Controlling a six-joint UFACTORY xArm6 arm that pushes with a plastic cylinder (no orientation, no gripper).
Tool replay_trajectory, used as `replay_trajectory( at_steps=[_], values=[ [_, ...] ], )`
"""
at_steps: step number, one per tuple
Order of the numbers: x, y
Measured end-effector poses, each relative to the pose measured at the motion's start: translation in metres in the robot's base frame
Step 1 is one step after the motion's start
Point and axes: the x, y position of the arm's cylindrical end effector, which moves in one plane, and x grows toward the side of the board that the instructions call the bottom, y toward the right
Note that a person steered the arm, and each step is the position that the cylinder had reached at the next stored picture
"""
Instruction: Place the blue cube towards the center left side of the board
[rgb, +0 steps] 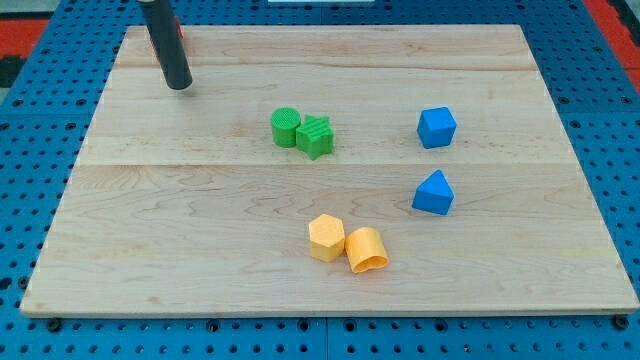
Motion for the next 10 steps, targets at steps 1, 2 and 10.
replay_trajectory(
  at_steps=[1,2,10],
  values=[
    [0.0,0.001],
    [0.0,0.001],
    [0.0,0.026]
  ],
)
